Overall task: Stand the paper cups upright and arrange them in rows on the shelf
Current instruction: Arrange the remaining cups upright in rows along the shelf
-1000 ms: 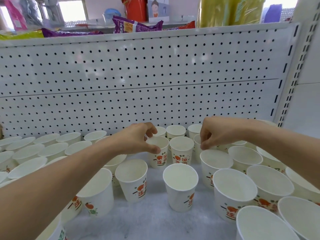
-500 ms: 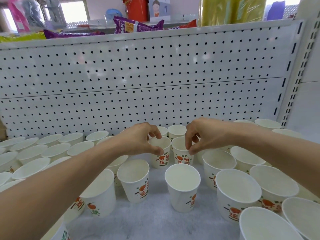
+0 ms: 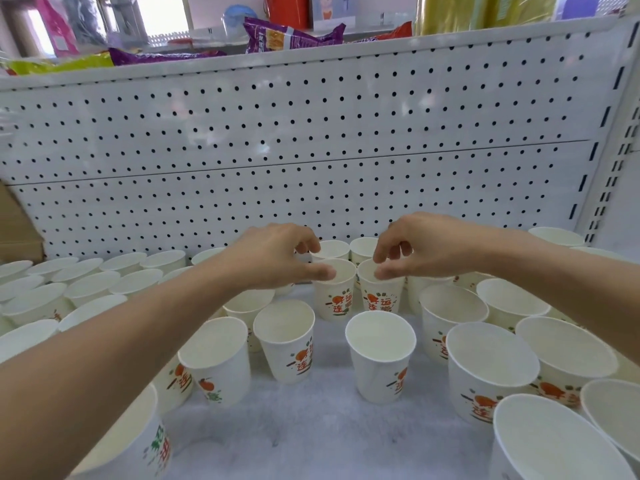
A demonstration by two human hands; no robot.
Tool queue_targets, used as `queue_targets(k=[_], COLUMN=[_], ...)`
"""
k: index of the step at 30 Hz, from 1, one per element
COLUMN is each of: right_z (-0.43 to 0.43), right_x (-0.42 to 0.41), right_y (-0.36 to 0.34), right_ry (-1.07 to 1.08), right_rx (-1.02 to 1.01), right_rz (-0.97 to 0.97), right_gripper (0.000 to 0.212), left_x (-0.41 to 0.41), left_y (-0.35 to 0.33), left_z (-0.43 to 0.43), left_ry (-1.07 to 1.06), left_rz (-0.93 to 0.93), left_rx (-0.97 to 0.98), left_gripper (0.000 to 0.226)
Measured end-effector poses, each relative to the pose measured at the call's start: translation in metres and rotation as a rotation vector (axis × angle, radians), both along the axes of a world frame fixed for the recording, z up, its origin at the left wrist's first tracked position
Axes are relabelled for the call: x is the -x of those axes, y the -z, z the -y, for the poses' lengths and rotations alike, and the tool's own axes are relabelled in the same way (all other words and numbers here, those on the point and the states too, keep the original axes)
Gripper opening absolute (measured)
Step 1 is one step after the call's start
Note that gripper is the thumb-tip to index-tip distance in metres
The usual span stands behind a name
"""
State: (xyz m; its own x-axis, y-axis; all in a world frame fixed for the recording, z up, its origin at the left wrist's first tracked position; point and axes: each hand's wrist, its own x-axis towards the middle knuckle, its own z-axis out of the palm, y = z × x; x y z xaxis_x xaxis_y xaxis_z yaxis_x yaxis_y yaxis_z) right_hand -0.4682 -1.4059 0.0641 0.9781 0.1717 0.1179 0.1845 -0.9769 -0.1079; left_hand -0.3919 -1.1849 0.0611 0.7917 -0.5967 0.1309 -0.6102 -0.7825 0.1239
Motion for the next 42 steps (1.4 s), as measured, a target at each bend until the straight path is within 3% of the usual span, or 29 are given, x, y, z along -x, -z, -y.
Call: queue_targets(k=[3, 6, 13, 18, 20, 23, 26, 29, 31, 35, 42], right_z=[-0.006, -0.009, -0.01, -0.009, -0.009, -0.015, -0.031, -0.047, -0.055, -0.056, -0.056], right_x=[-0.008, -0.011, -0.008, -0.005, -0.001, 0.018, 0.039, 0.048, 0.05, 0.05, 0.052], right_y=[0.004, 0.009, 0.013, 0.011, 0.007, -0.006, -0.016, -0.014, -0.01, -0.003, 0.007], right_ry=[0.091, 0.129, 0.12, 0.104, 0.064, -0.059, -0.141, -0.133, -0.109, -0.046, 0.075], right_rx=[0.139, 0.156, 0.146, 0.139, 0.111, -0.095, -0.139, 0.038, 0.11, 0.19, 0.306], right_rz=[-0.01, -0.034, -0.029, -0.014, 0.022, -0.05, -0.287, -0.381, -0.373, -0.277, -0.084], right_gripper=[0.041, 0.047, 0.047, 0.043, 0.04, 0.036, 0.054, 0.072, 0.077, 0.072, 0.074], left_x=[0.0, -0.006, -0.007, -0.005, 0.001, 0.015, 0.037, 0.047, 0.045, 0.042, 0.035], left_y=[0.009, 0.02, 0.022, 0.018, 0.012, -0.003, -0.017, -0.012, -0.005, -0.003, 0.004], left_z=[0.018, 0.031, 0.034, 0.026, 0.018, -0.009, -0.036, -0.041, -0.035, -0.026, -0.017], left_ry=[-0.115, -0.138, -0.103, -0.096, -0.082, -0.01, -0.004, -0.013, 0.048, 0.115, 0.253], left_rz=[0.083, 0.121, 0.075, 0.037, 0.004, -0.123, -0.2, -0.094, -0.009, -0.019, -0.315], left_rx=[-0.101, -0.109, -0.095, -0.079, -0.007, 0.097, -0.097, -0.364, -0.409, -0.343, -0.026], left_gripper=[0.078, 0.083, 0.071, 0.075, 0.076, 0.076, 0.089, 0.088, 0.082, 0.074, 0.081])
